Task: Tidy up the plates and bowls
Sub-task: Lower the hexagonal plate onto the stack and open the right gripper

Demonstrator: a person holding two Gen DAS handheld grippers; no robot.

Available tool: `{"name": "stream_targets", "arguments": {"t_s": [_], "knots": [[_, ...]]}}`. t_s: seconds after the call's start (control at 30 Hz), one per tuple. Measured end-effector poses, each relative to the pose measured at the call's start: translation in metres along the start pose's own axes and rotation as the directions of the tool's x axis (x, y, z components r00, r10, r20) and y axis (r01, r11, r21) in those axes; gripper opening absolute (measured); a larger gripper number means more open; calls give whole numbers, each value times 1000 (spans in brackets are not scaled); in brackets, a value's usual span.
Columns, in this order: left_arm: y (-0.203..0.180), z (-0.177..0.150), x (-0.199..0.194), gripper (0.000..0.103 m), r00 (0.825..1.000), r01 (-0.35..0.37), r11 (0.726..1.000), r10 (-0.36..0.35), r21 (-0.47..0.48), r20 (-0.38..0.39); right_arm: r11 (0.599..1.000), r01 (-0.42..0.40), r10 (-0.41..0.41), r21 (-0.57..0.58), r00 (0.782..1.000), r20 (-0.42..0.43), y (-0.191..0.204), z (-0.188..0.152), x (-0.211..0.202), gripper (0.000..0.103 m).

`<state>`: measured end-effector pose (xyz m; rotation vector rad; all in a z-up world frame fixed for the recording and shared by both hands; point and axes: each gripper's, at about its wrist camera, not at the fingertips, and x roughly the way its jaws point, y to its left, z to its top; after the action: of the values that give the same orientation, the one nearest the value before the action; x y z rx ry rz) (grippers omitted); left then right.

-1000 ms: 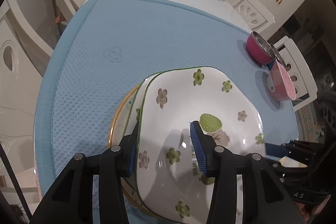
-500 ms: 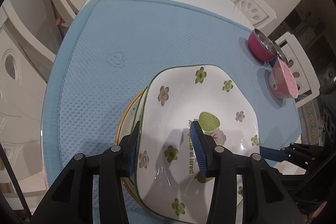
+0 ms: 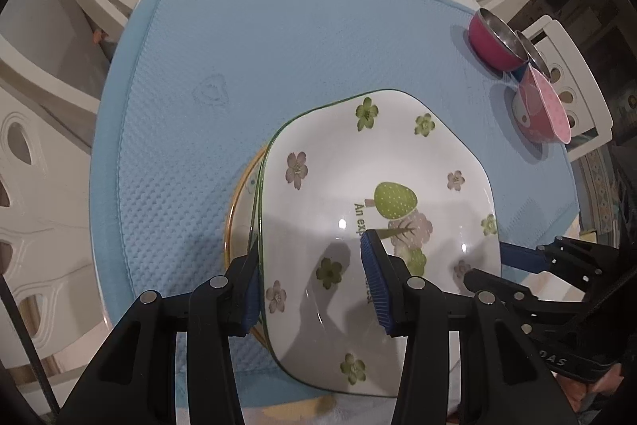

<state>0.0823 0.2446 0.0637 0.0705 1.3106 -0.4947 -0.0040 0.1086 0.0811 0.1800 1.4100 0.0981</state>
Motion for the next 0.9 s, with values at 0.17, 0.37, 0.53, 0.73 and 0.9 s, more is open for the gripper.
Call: {"name": "stream_targets", "arguments": {"t_s": [0.17,0.37,0.53,0.73,0.9], "knots": [[4,-2,-5,42,1000,6,1000,-6,-7,-10,1000,-8,8,10,1000,-4,-1,-1,-1,38],[13,0,-14,42,1000,-22,1000,22,2,14,1000,-13,13,18,1000,-7,-7,-4,-4,38],[16,1,-12,42,1000,-21,1000,21,2,21,1000,-10,10,12,1000,-7,-4,-7,-6,38],[21,-1,-11,42,1000,-11,1000,11,-16,26,999,3,-5,37,999,51,-14,3,-21,38],[25,1,-12,42,999,-10,1000,11,-29,33,996,13,-19,85,998,66,-25,16,-20,38]]}}
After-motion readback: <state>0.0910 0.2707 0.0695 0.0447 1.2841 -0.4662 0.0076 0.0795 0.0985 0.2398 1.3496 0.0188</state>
